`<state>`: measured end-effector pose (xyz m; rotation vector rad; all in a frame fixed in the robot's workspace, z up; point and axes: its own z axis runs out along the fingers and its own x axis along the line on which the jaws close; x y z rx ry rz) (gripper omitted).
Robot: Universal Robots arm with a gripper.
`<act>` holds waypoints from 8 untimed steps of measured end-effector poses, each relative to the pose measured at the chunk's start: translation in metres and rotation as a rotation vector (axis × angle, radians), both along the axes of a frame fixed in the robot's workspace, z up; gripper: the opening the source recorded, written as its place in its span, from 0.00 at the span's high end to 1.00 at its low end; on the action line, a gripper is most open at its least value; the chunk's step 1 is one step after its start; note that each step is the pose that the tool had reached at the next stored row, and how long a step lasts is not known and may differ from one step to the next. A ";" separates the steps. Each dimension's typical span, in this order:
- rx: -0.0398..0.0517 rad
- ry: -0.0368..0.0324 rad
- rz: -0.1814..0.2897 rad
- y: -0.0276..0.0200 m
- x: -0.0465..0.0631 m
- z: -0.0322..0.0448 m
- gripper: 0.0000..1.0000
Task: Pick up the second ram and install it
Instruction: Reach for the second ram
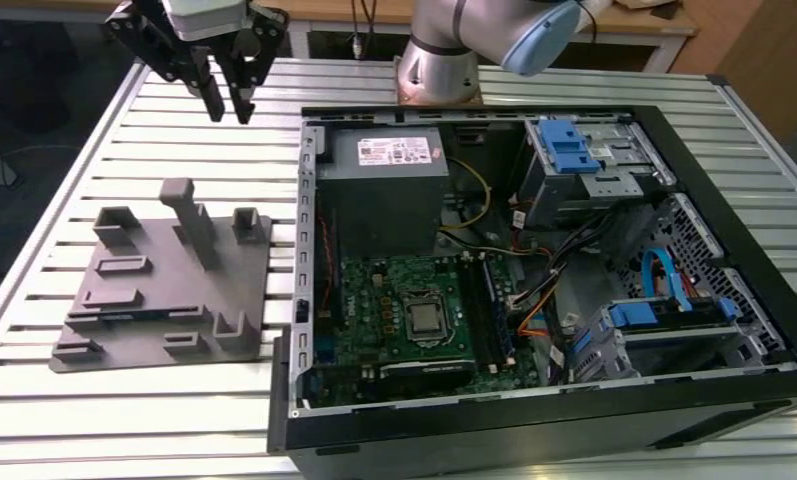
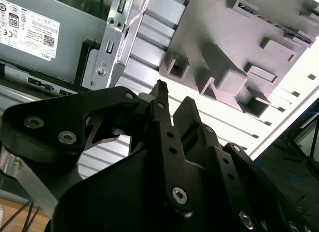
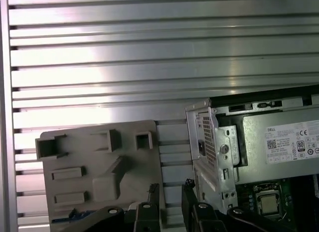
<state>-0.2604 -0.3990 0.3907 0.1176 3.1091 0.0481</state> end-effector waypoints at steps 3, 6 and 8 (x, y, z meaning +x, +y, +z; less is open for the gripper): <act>-0.0001 0.0001 0.000 0.0000 -0.006 -0.0004 0.68; -0.0002 0.0001 0.000 0.0000 -0.011 -0.0006 0.68; -0.0002 0.0002 0.000 0.0000 -0.013 -0.0007 0.68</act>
